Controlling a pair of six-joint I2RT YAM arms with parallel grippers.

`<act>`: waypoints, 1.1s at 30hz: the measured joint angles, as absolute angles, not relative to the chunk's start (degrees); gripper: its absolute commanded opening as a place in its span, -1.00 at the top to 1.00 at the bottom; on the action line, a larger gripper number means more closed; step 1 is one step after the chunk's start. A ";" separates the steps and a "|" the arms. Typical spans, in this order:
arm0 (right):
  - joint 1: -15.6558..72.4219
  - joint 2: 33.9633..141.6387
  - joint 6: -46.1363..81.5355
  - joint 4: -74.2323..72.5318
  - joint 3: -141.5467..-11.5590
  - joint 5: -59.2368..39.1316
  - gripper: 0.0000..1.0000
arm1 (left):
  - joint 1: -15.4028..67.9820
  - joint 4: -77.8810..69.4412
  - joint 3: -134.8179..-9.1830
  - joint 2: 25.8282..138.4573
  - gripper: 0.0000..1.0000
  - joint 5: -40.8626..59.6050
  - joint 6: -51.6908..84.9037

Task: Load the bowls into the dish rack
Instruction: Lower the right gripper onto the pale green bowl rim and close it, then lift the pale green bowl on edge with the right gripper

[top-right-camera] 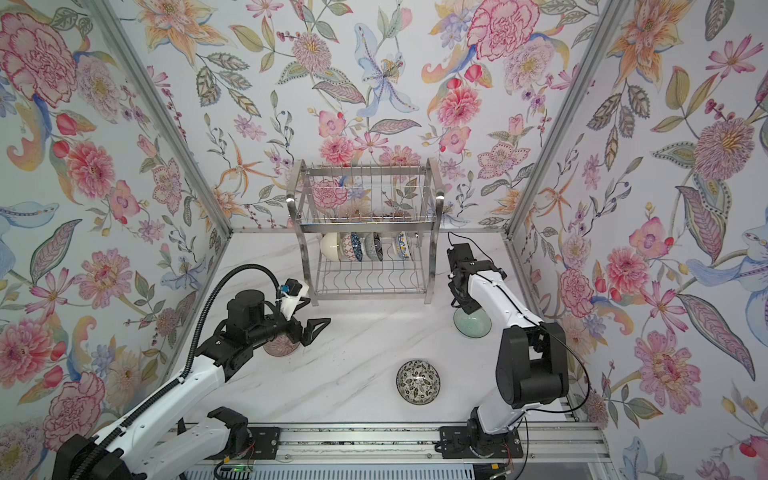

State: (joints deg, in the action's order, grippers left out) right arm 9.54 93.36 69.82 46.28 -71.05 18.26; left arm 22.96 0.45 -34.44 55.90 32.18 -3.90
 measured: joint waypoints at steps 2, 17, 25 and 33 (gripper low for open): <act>9.26 94.45 69.87 46.02 -70.87 17.10 0.11 | 23.03 0.47 -34.44 55.90 -0.98 32.08 -4.14; 6.96 100.09 70.57 44.66 -70.81 12.91 0.01 | 23.64 1.83 -34.44 55.90 -0.98 31.07 -5.04; 6.70 103.88 70.81 44.12 -71.13 12.10 0.22 | 23.66 1.96 -34.44 55.90 -0.98 30.87 -5.19; 6.70 104.60 71.24 43.92 -72.44 11.77 0.68 | 23.92 2.31 -34.44 55.88 -0.98 30.70 -5.41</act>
